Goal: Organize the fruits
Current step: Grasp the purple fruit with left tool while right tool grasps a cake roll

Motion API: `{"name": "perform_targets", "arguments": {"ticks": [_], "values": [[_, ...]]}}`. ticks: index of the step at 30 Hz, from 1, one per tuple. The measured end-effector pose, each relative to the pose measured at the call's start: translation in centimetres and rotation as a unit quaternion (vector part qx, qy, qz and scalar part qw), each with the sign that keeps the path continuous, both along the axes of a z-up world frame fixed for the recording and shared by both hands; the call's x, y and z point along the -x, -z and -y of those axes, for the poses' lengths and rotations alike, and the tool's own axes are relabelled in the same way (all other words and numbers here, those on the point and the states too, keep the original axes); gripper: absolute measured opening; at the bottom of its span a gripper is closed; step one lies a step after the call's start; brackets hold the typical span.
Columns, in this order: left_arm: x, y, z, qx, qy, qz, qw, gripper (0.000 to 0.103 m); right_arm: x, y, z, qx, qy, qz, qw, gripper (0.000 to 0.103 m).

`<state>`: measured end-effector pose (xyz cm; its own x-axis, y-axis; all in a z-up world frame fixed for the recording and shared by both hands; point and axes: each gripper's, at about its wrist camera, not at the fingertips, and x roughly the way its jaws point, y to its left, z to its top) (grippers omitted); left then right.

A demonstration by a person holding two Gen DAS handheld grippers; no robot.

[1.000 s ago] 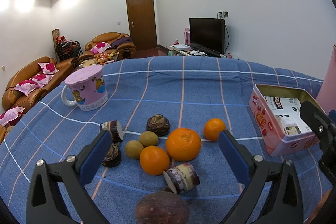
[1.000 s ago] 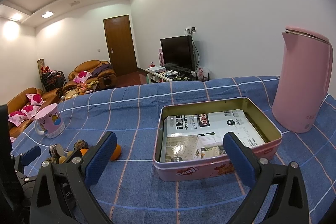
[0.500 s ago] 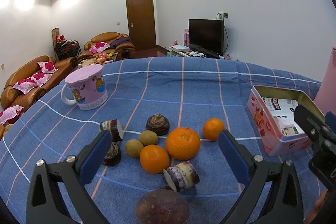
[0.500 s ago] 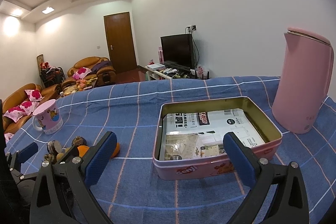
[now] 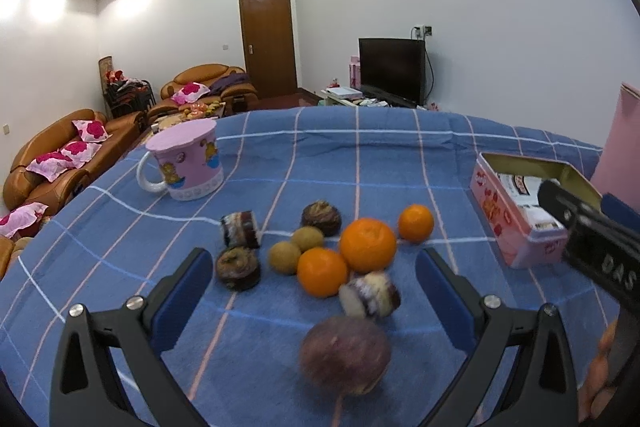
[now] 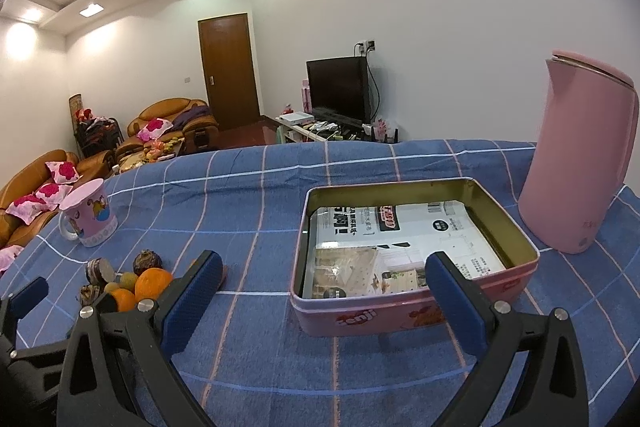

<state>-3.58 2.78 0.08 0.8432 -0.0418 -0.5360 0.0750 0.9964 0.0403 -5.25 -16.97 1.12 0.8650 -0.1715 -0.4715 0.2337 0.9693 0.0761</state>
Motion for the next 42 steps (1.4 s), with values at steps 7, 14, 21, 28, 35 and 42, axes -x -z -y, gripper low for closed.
{"name": "perform_targets", "arguments": {"ticks": [7,14,21,28,35,42], "values": [[1.1,0.9,-4.0,0.004,-0.004,-0.040,0.9992,0.103,-0.1,0.1,-1.1,-0.003,-0.044,-0.009,0.999,0.098],[1.8,1.4,-7.1,0.006,-0.015,-0.062,0.9979,0.103,-1.2,1.6,-5.0,-0.048,-0.198,-0.057,0.977,0.064],[2.9,1.7,-8.1,0.000,0.003,-0.068,0.9977,0.102,-1.7,2.9,-10.3,-0.015,-0.284,-0.099,0.954,0.047],[3.0,1.1,-5.4,0.027,0.066,-0.075,0.9947,0.102,-3.4,3.2,-7.0,-0.128,-0.258,-0.113,0.951,0.045],[0.3,2.4,-1.2,0.022,0.092,-0.114,0.9890,0.086,-4.0,3.1,-5.3,-0.168,-0.253,-0.112,0.946,0.045],[0.0,3.1,-2.3,0.084,0.118,-0.129,0.9811,0.055,-4.3,3.4,-6.3,-0.166,-0.287,-0.130,0.934,0.045]]}}
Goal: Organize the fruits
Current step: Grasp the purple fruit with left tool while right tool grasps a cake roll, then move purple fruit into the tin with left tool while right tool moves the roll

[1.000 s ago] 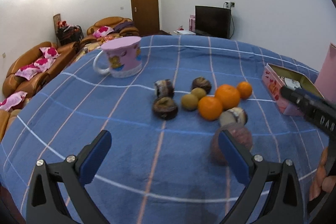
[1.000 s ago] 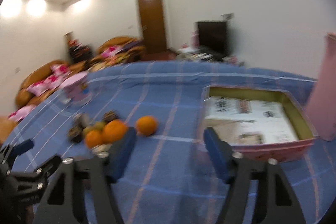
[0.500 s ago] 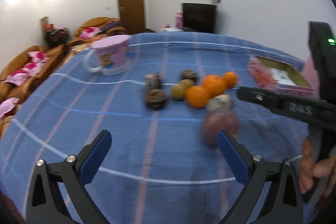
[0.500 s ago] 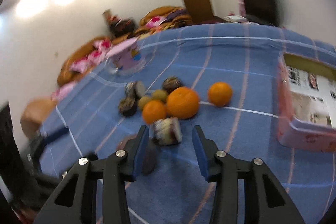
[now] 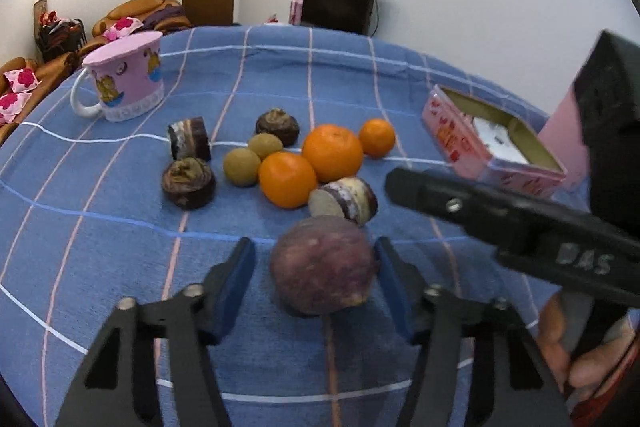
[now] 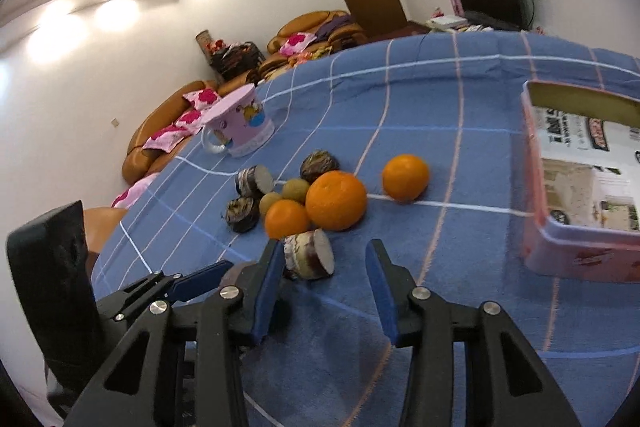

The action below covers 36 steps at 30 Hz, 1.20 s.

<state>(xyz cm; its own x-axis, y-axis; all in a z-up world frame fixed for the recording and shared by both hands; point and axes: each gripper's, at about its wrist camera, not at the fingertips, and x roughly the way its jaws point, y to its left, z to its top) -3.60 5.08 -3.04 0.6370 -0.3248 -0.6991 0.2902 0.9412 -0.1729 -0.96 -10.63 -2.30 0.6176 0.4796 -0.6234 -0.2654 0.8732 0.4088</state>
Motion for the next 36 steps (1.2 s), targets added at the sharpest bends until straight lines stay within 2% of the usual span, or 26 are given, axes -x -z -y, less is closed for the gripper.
{"name": "perform_targets", "arguments": {"ticks": [2,11,15,17,19,20,21,25,27,33,36], "values": [[0.3,-0.1,-0.2,-0.006,-0.003,0.007,1.0000,0.054,-0.3,0.3,-0.4,0.003,-0.011,-0.002,1.000,0.045],[0.0,-0.2,-4.8,0.020,-0.051,-0.008,0.9985,0.054,-1.8,1.3,-2.8,0.021,-0.038,-0.027,0.999,0.045],[-0.4,-0.2,-4.6,0.002,-0.063,-0.005,0.9980,0.054,-2.3,2.1,-4.3,0.066,-0.041,-0.042,0.996,0.045],[-0.6,0.0,-4.3,-0.004,-0.063,-0.003,0.9980,0.054,-2.2,2.1,-4.7,0.084,-0.042,-0.034,0.995,0.045],[-0.6,0.0,-4.1,-0.007,-0.066,-0.002,0.9978,0.054,-1.8,2.0,-4.9,0.105,-0.041,-0.025,0.993,0.040],[-0.6,0.0,-4.2,-0.006,-0.066,-0.001,0.9978,0.053,-1.7,2.1,-5.0,0.113,-0.041,-0.023,0.993,0.034],[-0.7,0.0,-4.3,-0.003,-0.067,-0.002,0.9978,0.053,-1.6,2.1,-5.0,0.114,-0.041,-0.023,0.992,0.033],[-0.2,-0.5,-4.3,0.012,-0.072,0.010,0.9973,0.053,-0.9,1.0,-3.8,0.088,-0.037,-0.006,0.995,0.033],[0.0,-1.0,-3.8,0.013,-0.072,0.020,0.9971,0.053,0.0,-0.3,-3.1,0.080,-0.030,0.021,0.996,0.032],[0.2,-3.2,-0.7,-0.004,-0.057,0.067,0.9961,0.053,0.9,-2.9,-0.4,0.059,0.001,0.056,0.997,0.031],[-0.3,-4.1,0.7,0.000,-0.048,0.073,0.9962,0.053,0.9,-3.8,1.3,0.044,0.018,0.062,0.997,0.031]]}}
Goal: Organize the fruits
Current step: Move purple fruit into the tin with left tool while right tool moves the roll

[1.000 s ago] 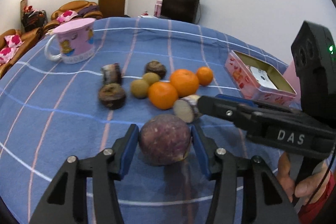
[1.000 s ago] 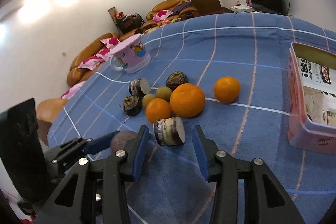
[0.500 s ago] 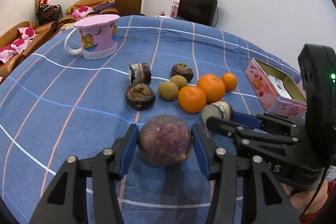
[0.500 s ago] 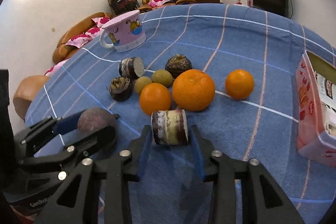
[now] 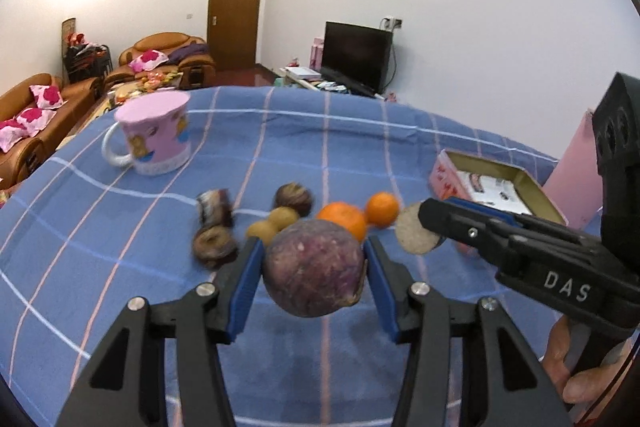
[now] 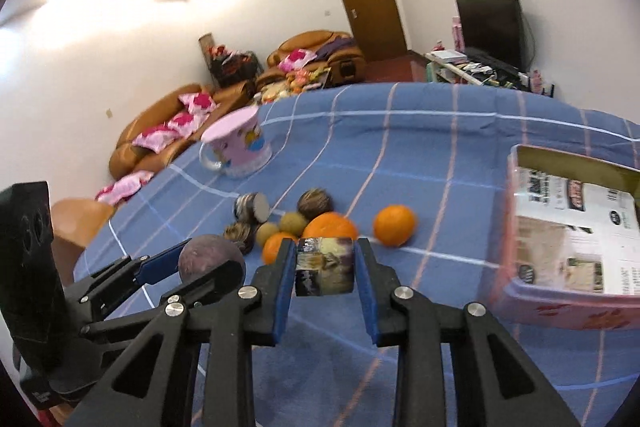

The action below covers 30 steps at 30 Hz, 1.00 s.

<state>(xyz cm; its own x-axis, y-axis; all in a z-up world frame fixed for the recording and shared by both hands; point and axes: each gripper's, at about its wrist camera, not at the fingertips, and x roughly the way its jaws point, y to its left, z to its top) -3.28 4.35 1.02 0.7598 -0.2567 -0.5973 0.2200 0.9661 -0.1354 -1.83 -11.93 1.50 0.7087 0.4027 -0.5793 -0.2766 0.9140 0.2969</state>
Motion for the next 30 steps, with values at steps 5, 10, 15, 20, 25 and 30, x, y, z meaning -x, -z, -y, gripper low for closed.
{"name": "perform_targets", "arguments": {"ticks": [5,10,15,20,25,30], "values": [[-0.6,-1.5,3.3,-0.001,0.028,0.017,0.9995,0.053,0.9,-1.9,3.5,-0.020,0.036,0.034,0.999,0.031],[-1.3,-2.5,7.7,-0.005,0.066,0.032,0.9973,0.053,1.4,-2.6,8.4,0.002,0.104,0.055,0.993,0.031],[-2.2,-2.8,12.8,-0.004,0.104,0.039,0.9938,0.053,1.3,-1.9,14.4,0.007,0.173,0.041,0.984,0.031],[-3.1,-1.8,17.3,-0.014,0.133,0.036,0.9904,0.053,1.2,-0.8,18.0,0.033,0.204,0.027,0.978,0.031],[-4.0,-0.6,20.5,-0.022,0.151,0.020,0.9881,0.053,1.0,0.3,19.4,0.045,0.215,0.013,0.975,0.031],[-4.9,0.3,21.1,-0.024,0.145,0.006,0.9891,0.053,0.7,1.1,20.2,0.051,0.220,0.003,0.974,0.031]]}}
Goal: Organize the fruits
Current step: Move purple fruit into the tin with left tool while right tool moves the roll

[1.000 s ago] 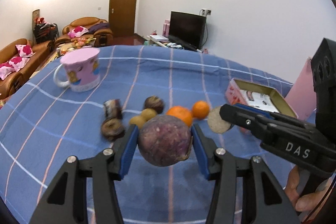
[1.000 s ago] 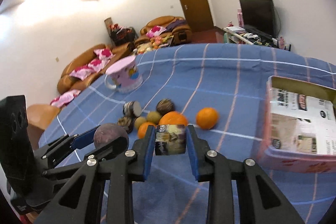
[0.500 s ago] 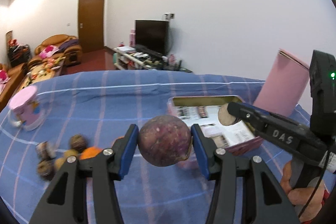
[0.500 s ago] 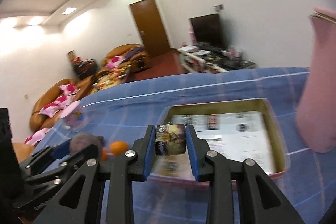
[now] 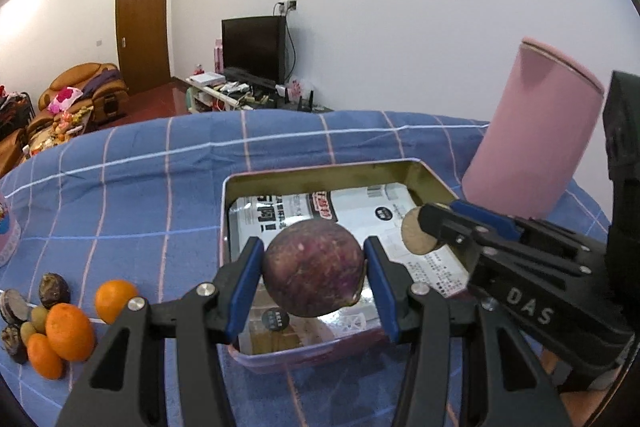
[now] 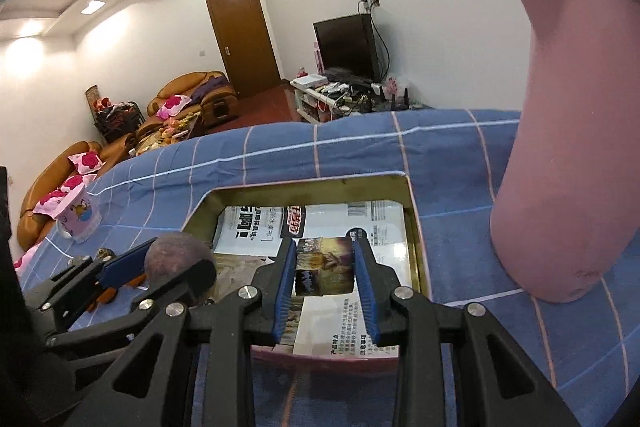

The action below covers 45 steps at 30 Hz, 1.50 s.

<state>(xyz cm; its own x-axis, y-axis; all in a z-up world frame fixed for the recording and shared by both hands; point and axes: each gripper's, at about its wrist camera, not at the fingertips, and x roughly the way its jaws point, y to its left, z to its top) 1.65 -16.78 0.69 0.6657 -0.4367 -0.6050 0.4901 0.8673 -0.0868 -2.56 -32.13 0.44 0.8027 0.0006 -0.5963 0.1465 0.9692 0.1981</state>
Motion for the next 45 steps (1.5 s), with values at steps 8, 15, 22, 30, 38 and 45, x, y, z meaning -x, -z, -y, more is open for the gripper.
{"name": "perform_targets", "arguments": {"ticks": [8,15,22,30,38,45], "values": [[-0.6,1.1,-0.1,-0.017,-0.009,-0.005,0.9998,0.053,-0.5,0.8,-0.4,0.007,-0.001,-0.011,1.000,0.031],[-0.8,1.9,0.4,-0.040,-0.016,-0.002,0.9991,0.053,-0.7,1.4,-0.4,-0.001,-0.002,-0.021,1.000,0.032],[-0.9,1.9,0.5,-0.044,-0.019,-0.003,0.9988,0.053,-0.8,1.7,0.0,-0.021,-0.001,-0.022,1.000,0.032],[1.3,0.9,0.6,-0.049,-0.033,0.063,0.9963,0.098,0.1,0.9,1.0,-0.063,0.018,0.013,0.998,0.066],[2.0,0.4,-0.6,-0.049,-0.053,0.088,0.9935,0.102,2.4,-0.9,1.5,-0.029,0.078,0.090,0.992,0.068],[1.7,0.3,-2.6,-0.045,-0.077,0.086,0.9923,0.102,2.9,-0.8,1.5,-0.001,0.112,0.113,0.987,0.068]]}}
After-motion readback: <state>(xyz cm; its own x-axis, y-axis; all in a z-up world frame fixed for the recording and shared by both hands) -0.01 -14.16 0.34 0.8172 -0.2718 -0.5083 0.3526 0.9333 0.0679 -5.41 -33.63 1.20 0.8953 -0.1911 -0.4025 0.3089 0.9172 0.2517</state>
